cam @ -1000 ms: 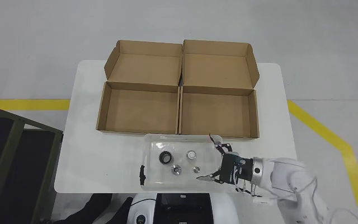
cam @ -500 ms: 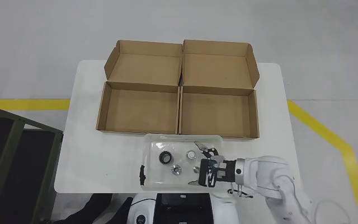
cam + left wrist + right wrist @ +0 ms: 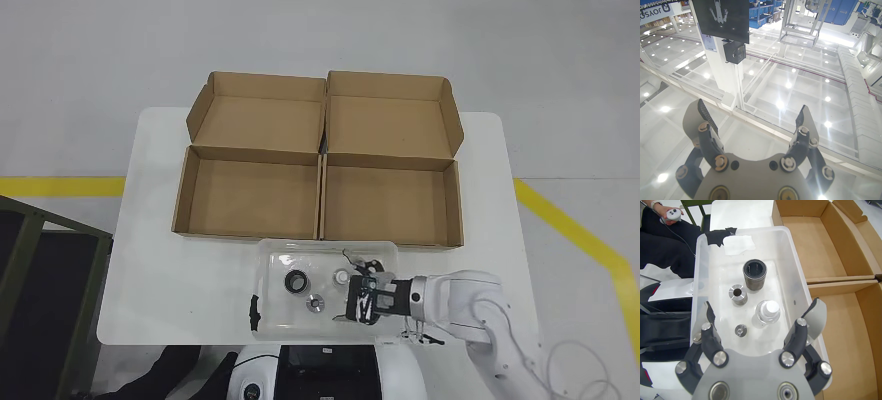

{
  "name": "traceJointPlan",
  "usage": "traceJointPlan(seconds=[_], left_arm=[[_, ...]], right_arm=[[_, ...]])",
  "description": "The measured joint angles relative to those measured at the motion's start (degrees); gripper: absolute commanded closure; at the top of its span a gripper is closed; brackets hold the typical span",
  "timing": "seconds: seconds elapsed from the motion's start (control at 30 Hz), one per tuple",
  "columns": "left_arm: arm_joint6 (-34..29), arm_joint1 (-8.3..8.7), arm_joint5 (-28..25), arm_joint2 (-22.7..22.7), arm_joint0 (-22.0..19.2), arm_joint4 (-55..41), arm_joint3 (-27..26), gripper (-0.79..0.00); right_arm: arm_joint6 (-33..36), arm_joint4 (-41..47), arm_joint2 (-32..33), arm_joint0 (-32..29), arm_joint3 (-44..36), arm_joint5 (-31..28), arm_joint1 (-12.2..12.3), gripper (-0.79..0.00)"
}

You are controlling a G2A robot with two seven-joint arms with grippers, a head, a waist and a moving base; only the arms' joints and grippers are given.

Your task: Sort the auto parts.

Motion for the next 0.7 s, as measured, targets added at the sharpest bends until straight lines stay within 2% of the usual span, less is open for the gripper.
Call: traceJointPlan(seconds=[0.07,0.3,0.63,0.7], left_arm=[[0.0,0.0,0.0,0.0,0.0,0.0,0.0,-0.785],[0.0,0.0,0.0,0.0,0.0,0.0,0.0,-0.785],[0.0,0.0,0.0,0.0,0.0,0.0,0.0,-0.785],[0.0,0.0,0.0,0.0,0.0,0.0,0.0,-0.785]], right_arm=[[0.02,-0.16,-0.24,0.47,0.52,0.26,0.05,-0.616],[-0.18,-1.23,-1.29,1.86,2.84,1.6,0.25,-0.616],[-1.43,-2.21,-2.45,2.94,5.05,2.65,0.54,-0.4],[-1.56,-2.33,-2.58,3.01,5.13,2.87,0.61,-0.388]])
